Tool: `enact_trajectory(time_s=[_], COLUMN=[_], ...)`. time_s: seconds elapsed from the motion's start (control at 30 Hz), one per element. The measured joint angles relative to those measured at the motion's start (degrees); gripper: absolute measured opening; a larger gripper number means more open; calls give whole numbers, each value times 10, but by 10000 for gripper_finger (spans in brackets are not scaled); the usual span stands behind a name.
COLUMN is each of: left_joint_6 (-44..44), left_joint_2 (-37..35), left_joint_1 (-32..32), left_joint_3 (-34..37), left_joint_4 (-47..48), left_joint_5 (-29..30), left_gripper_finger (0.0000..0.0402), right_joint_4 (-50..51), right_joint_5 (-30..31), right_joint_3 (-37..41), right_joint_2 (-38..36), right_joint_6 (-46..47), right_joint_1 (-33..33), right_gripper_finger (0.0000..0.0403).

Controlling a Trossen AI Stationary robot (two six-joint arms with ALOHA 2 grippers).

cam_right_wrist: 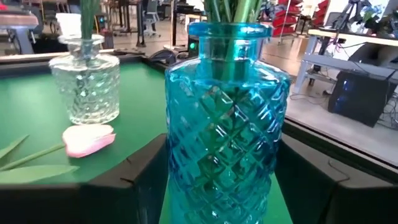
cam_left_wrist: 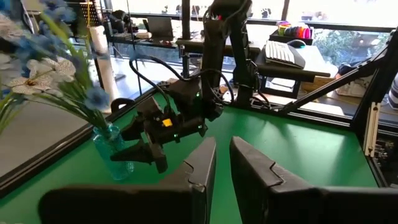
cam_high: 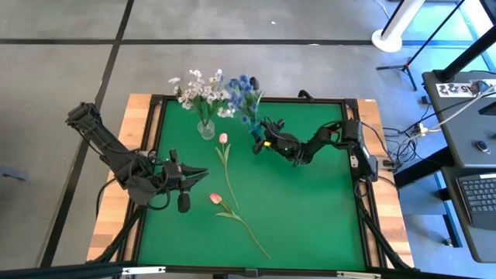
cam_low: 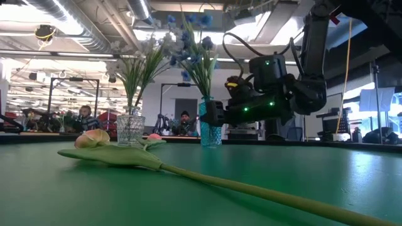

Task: Sort flowers into vase by color
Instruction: Adjust the blue vase

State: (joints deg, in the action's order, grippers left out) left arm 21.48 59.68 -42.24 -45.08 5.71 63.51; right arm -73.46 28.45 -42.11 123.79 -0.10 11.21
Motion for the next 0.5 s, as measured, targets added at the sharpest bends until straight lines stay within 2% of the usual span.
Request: enact_trajectory(time_s=[0.2,0.5], left_joint_6=[12,20], left_joint_2=[0,0], left_joint_1=[0,3], left_joint_3=[0,0], left_joint_4=[12,14], left_joint_5=[0,0], left_gripper_finger=[44,44], right_joint_4=[38,32], right_joint_5=[-1,-5], right_joint_3=[0,19], right_joint_2=[-1,-2], right_joint_6=[7,19], right_joint_1=[-4,-4], right_gripper_finger=[243,242])
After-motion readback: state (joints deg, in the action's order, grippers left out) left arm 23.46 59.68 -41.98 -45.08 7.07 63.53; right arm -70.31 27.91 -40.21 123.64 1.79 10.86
